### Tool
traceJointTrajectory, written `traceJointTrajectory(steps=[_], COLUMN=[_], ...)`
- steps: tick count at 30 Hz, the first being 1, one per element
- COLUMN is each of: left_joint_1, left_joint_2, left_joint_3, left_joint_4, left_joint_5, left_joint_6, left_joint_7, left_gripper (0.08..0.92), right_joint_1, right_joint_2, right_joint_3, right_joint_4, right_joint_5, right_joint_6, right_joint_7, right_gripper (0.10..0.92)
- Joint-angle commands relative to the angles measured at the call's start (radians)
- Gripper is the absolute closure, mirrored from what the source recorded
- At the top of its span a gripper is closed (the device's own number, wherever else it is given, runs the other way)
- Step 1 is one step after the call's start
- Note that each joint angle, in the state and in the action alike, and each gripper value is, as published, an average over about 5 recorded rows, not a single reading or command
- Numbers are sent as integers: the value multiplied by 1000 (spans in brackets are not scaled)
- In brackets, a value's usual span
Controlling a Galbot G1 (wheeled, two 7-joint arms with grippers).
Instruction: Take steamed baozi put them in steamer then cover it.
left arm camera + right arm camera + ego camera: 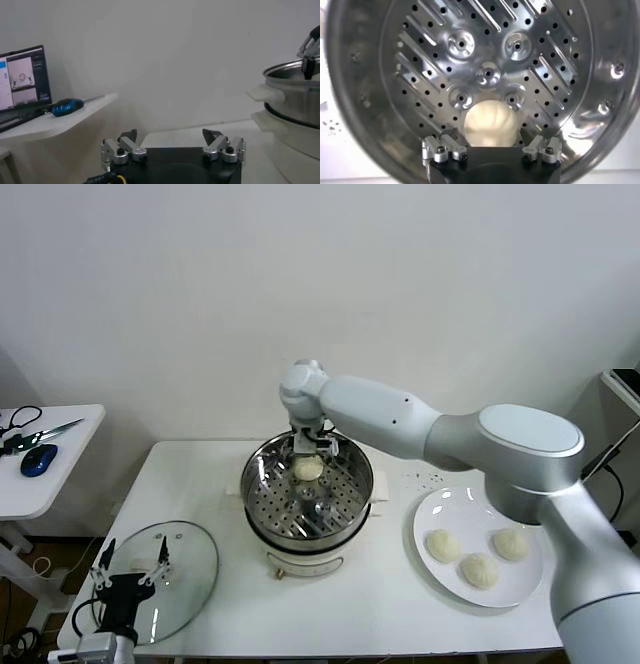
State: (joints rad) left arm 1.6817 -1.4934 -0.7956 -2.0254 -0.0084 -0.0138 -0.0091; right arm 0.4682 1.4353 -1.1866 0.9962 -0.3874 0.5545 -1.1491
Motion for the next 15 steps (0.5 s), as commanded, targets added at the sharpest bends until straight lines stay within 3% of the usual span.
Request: traceJointTrajectory(steps=[1,7,10,15], left_joint_1=[8,10,10,11], left_joint_2=[0,-7,-13,-16], left_joint_3=[6,15,23,43], left_joint_4=[-15,-30,-34,-32], left_joint_5=[9,19,21,35], left_joint_6=[0,0,1,-2], left_joint_7=[-1,-2,-3,-3], left_gripper=[177,177,177,177], right_joint_1=[181,334,359,282], right_joint_2=[-206,-467,-595,-758], right_joint_3=[-31,-228,-302,-288], right_joint_4=[195,328,399,445], right_joint_5=[192,531,697,796], right_joint_6=[-83,-396,-594,-796], right_joint_7=[12,180,190,139], right_gripper=[203,203,203,203])
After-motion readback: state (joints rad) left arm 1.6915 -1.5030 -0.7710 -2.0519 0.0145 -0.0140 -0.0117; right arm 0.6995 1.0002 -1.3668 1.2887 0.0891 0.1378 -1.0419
